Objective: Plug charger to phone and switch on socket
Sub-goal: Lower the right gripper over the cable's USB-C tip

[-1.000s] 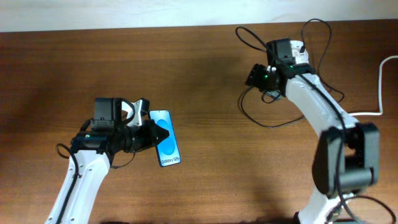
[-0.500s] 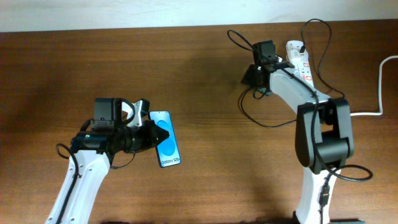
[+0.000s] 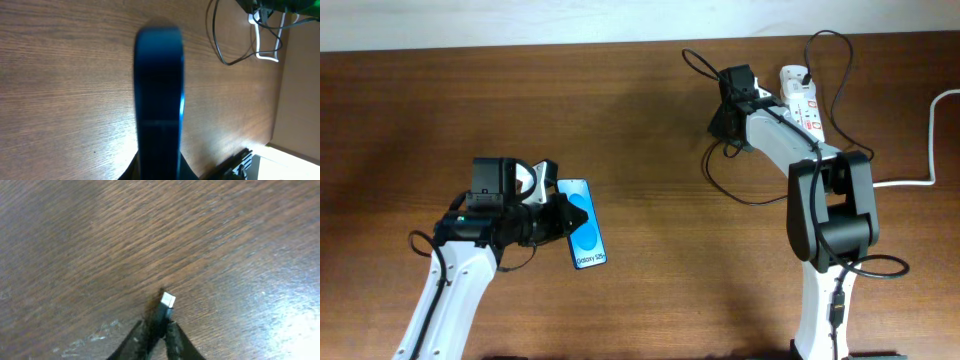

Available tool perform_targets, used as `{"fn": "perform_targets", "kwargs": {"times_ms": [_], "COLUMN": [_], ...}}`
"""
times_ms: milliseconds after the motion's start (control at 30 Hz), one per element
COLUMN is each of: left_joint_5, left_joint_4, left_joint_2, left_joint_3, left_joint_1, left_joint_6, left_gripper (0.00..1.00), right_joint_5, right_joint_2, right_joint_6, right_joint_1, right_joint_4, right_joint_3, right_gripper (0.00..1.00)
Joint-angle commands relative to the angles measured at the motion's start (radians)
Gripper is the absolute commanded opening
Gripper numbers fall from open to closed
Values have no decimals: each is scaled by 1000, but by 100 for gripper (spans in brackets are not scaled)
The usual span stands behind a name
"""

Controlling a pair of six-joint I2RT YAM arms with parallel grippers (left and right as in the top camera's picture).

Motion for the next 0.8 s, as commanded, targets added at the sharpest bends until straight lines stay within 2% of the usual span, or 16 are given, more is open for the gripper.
{"fn": "perform_targets", "kwargs": {"times_ms": [0, 233, 500, 767], "left_joint_5": [12, 13, 37, 39], "left_joint_4": [-8, -13, -13, -16], "left_joint_2": [-6, -6, -6, -6], "left_joint_3": [8, 8, 8, 8], "left_joint_1": [6, 6, 6, 6], "left_joint_6": [15, 4, 4, 4], "left_gripper": [0, 0, 0, 0], "right_joint_5": [-58, -146, -476, -484], "right_joint_2": [79, 2, -91, -91], "right_joint_6": [-105, -284, -471, -527], "right_joint_1": [1, 1, 9, 95], "right_joint_4": [-57, -234, -478, -477], "right_joint_3": [-34, 8, 4, -197], "right_gripper": [4, 4, 4, 5]}}
